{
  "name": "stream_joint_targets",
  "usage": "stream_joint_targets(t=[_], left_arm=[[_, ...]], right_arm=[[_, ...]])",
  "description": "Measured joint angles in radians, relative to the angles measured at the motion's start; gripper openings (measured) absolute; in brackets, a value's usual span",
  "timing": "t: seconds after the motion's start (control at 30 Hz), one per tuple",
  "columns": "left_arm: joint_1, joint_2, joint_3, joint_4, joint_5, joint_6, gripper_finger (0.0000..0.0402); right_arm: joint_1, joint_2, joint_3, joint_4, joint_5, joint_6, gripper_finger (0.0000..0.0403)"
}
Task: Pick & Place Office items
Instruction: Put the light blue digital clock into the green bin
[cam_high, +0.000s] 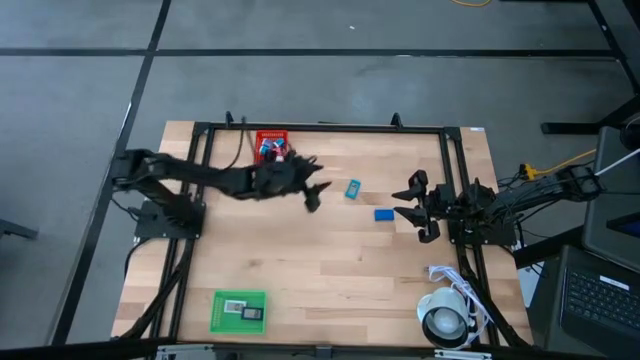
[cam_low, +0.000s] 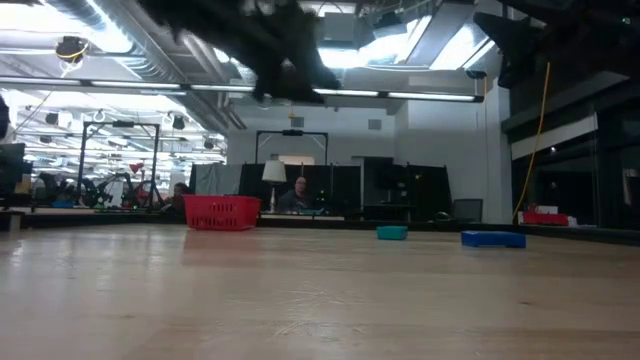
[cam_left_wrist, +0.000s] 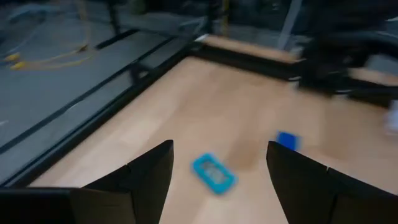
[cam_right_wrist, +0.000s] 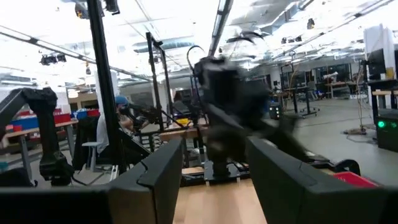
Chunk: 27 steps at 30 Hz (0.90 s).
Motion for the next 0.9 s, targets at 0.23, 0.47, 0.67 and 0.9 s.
stream_joint_targets(t=[0.23, 0.47, 0.67, 0.9], left_arm=[[0.12, 0.246, 0.096, 0.052, 0.024, 0.01, 0.0227], [0.152, 0.482, 0.348, -0.08, -0.067, 0.033, 0.0226], [0.146, 0.627, 0.562, -0.282, -0.141, 0.007, 0.0255], [0.114, 0.701, 0.633, -0.308, -0.166, -0.126, 0.0283]], right_arm=[[0.041, 0.0, 0.126, -0.135, 0.252, -0.107, 0.0183], [0.047, 0.025, 0.333, -0.627, 0.658, -0.027, 0.0183], [0.048, 0.057, 0.383, -0.679, 0.717, -0.052, 0.0183], [0.048, 0.058, 0.428, -0.687, 0.702, -0.138, 0.0183]])
